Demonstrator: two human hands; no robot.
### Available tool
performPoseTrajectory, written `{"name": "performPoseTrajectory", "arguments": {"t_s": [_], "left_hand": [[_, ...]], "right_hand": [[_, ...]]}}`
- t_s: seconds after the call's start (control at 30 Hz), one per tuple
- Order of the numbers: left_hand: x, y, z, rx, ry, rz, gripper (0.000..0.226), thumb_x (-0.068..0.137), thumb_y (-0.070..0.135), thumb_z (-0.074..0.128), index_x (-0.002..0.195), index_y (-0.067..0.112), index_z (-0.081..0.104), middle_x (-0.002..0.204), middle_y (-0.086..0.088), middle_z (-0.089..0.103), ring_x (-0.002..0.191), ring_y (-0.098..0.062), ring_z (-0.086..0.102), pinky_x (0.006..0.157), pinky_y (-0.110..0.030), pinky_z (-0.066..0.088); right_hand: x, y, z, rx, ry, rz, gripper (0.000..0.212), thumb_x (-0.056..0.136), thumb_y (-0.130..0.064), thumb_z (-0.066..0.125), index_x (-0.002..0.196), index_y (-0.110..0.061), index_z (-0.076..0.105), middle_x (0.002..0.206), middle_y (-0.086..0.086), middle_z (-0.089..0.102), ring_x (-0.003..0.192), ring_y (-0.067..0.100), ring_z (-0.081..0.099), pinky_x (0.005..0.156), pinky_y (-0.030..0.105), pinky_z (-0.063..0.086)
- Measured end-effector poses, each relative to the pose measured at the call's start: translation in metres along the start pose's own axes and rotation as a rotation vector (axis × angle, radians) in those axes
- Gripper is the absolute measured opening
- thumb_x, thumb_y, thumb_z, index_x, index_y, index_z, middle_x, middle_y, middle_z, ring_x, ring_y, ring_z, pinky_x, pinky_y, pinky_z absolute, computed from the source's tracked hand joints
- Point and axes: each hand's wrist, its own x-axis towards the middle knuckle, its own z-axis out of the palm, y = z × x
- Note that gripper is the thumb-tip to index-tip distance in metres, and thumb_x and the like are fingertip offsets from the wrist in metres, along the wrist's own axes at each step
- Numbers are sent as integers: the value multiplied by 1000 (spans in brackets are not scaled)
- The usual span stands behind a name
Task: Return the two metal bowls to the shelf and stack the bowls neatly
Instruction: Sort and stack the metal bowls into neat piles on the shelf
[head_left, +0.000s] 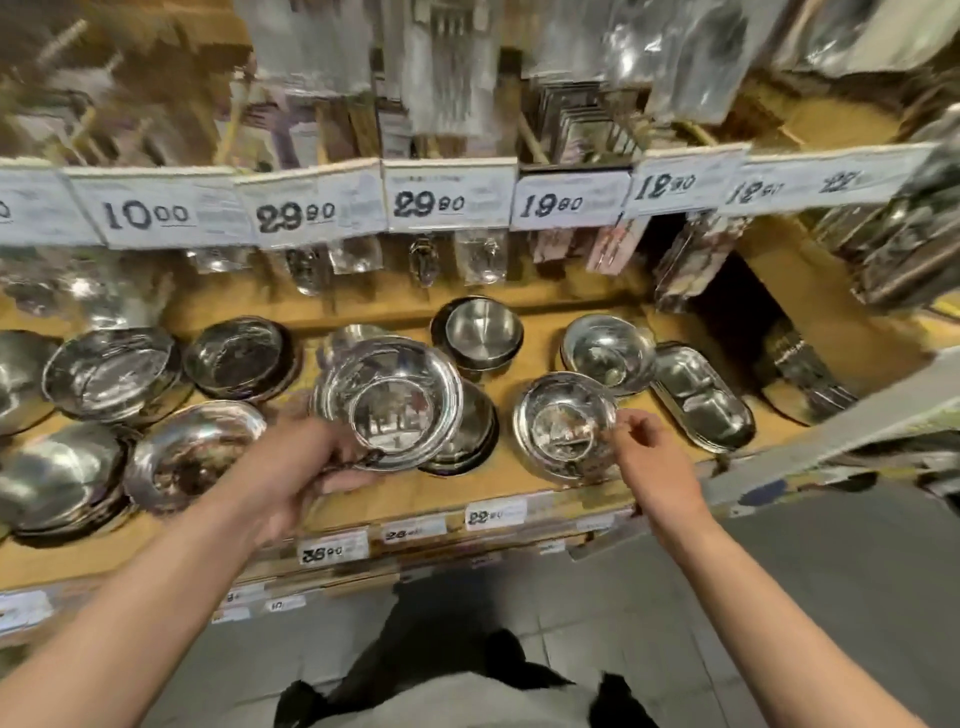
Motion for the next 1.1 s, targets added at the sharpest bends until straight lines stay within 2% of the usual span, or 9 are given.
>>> {"name": "performPoseTrajectory", "arguments": {"t_s": [0.13,0.3,0.4,0.57,0.67,0.8,0.9,1.0,1.1], "left_hand": [[2,-10,40,9,14,44,49,81,-24,40,101,16,59,75,-2,78,75,-24,77,53,-33,63],[-6,-21,61,-4,25,75,62,82,-23,41,118,23,62,114,-17,72,112,-41,65,68,-42,64],[-8,-25,64,-31,35,96,57,87,-19,47,123,22,60,112,-13,76,105,-34,72,75,-46,62],[-10,-33,60,-96,52,88,36,100,-3,51,130,15,59,113,-14,76,97,-32,75,70,-48,60],[-9,-37,56,-134,93,84,33,102,0,46,128,16,59,108,-13,77,92,-29,77,67,-47,61],[-5,-38,52,-196,133,60,31,104,3,46,130,15,58,104,-13,76,83,-27,78,62,-47,62],[-5,-39,47,-211,112,59,33,104,2,46,133,16,54,93,-10,79,83,-30,78,60,-46,63],[-7,-37,39,-231,95,61,39,101,-3,46,131,21,51,103,-13,75,82,-33,77,61,-48,63],[-8,-34,26,-257,90,58,45,97,-9,47,130,23,47,115,-17,67,82,-36,77,59,-47,64]], "right_hand": [[26,8,-14,-115,-34,-36,25,94,-27,67,116,-14,62,83,-8,64,76,12,61,70,30,39],[45,14,-16,-257,-163,-46,31,92,-34,71,114,-14,59,88,-4,57,79,16,53,62,27,37],[53,15,-12,-312,-221,-49,28,91,-39,72,103,-21,54,86,-7,55,68,4,47,55,17,31],[60,16,-11,-418,-225,-129,26,92,-29,70,108,-9,68,99,12,74,83,28,60,70,31,38],[60,10,-15,-430,-234,-142,15,93,-22,67,102,-10,70,87,12,74,85,32,71,67,34,43],[57,5,-20,-343,-273,-83,13,97,-12,59,108,-14,66,64,-2,71,46,8,69,55,28,55],[51,1,-27,-246,-261,-63,13,98,-10,58,105,-12,68,67,2,74,49,14,72,57,33,60],[47,-8,-30,-105,-241,-17,10,98,-11,61,94,-17,68,66,3,75,55,23,74,72,50,63],[40,-22,-26,54,-253,22,12,97,-8,64,87,-13,69,62,-6,74,56,20,74,69,45,64]]}}
